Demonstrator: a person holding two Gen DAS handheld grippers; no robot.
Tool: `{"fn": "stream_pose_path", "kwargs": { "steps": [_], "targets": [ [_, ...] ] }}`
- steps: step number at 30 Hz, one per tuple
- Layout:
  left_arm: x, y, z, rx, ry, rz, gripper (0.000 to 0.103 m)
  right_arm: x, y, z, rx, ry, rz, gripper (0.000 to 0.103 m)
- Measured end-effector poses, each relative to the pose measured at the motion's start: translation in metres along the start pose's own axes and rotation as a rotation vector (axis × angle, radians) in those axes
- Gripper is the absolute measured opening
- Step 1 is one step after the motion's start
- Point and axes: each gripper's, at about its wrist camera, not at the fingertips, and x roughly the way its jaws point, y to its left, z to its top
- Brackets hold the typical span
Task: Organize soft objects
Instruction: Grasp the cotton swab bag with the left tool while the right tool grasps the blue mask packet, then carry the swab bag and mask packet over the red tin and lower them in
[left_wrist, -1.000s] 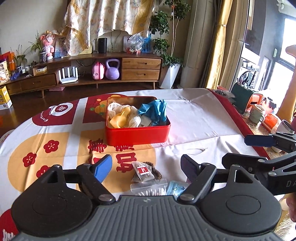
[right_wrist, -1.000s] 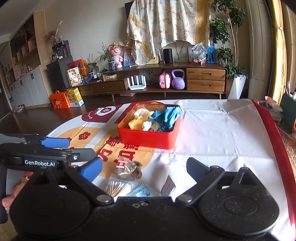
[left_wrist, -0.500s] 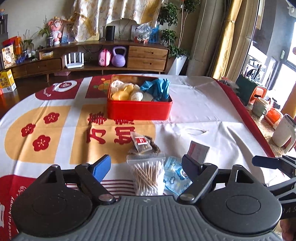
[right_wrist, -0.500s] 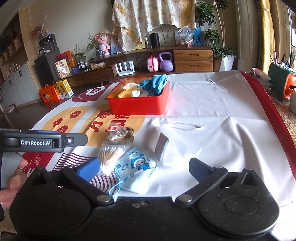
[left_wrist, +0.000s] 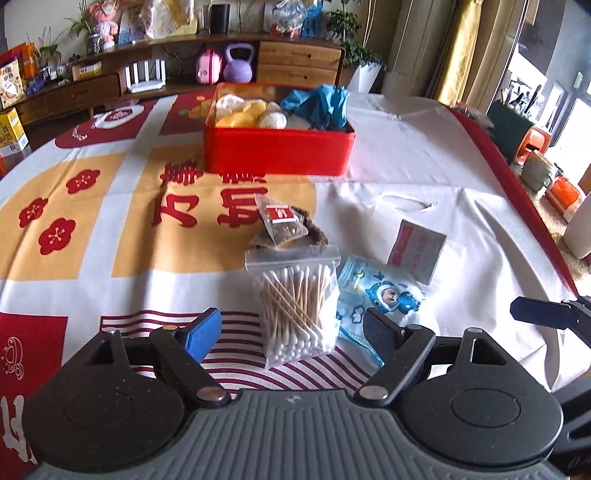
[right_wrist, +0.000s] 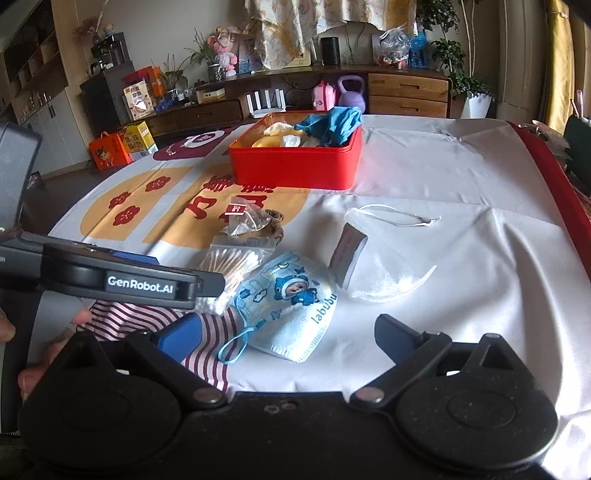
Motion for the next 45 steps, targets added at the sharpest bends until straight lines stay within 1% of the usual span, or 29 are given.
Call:
{"fn": "stream_pose_path", "kwargs": {
  "steps": [6,10,13,15,18,23,25,26,27,28,29,31,33,34,35,36,37,39,40,42,45],
  "targets": [
    [0.026,0.001,0.005,-0.014,0.054,0.009,0.084,0.023,0.009,0.002,-0.048,0.048,0.025,0.096],
    [0.040,0.003,0.009,-0.024,0.071,0.018,0.084,0.039,0.011,0.005,-0.067,0.074,0.025,0.094],
    [0.048,0.005,0.010,-0.022,0.077,0.026,0.084,0.048,0.010,0.006,-0.069,0.091,0.029,0.091],
    [0.050,0.004,0.010,-0.008,0.064,0.039,0.084,0.054,0.008,0.006,-0.073,0.101,0.024,0.088],
    [0.052,0.002,0.011,0.005,0.055,0.048,0.084,0.060,0.008,0.006,-0.079,0.106,0.012,0.081],
    [0.053,-0.001,0.009,0.030,0.038,0.058,0.083,0.068,0.011,0.004,-0.111,0.117,-0.012,0.074],
    [0.052,-0.002,0.008,0.037,0.028,0.060,0.079,0.069,0.013,0.002,-0.127,0.118,-0.031,0.069],
    [0.052,-0.002,0.007,0.042,0.025,0.059,0.075,0.070,0.013,0.002,-0.129,0.120,-0.035,0.068],
    [0.051,-0.003,0.007,0.046,0.024,0.060,0.073,0.070,0.013,0.001,-0.128,0.122,-0.037,0.065],
    [0.051,-0.004,0.007,0.049,0.022,0.061,0.068,0.070,0.013,0.000,-0.128,0.121,-0.037,0.063],
    [0.050,-0.004,0.007,0.051,0.020,0.061,0.063,0.070,0.013,0.000,-0.130,0.118,-0.038,0.060],
    [0.050,-0.005,0.007,0.055,0.019,0.064,0.060,0.069,0.015,-0.001,-0.140,0.115,-0.038,0.054],
    [0.049,-0.005,0.006,0.058,0.016,0.069,0.053,0.068,0.017,-0.001,-0.148,0.109,-0.036,0.046],
    [0.048,-0.005,0.006,0.055,0.016,0.069,0.049,0.068,0.017,-0.001,-0.145,0.108,-0.033,0.043],
    [0.047,-0.005,0.006,0.051,0.017,0.069,0.047,0.067,0.017,-0.001,-0.141,0.108,-0.030,0.039],
    [0.047,-0.004,0.006,0.048,0.019,0.069,0.046,0.067,0.017,-0.001,-0.139,0.107,-0.029,0.035],
    [0.046,-0.003,0.006,0.044,0.020,0.069,0.044,0.066,0.017,0.000,-0.137,0.107,-0.027,0.033],
    [0.045,-0.002,0.006,0.036,0.022,0.069,0.042,0.064,0.017,0.000,-0.134,0.100,-0.026,0.026],
    [0.044,-0.001,0.006,0.034,0.022,0.071,0.040,0.062,0.017,0.000,-0.130,0.095,-0.028,0.025],
    [0.043,0.000,0.005,0.031,0.022,0.078,0.039,0.059,0.016,0.001,-0.118,0.085,-0.023,0.018],
    [0.040,0.001,0.005,0.025,0.022,0.080,0.037,0.053,0.013,0.003,-0.099,0.073,-0.018,0.012]
  ]
}}
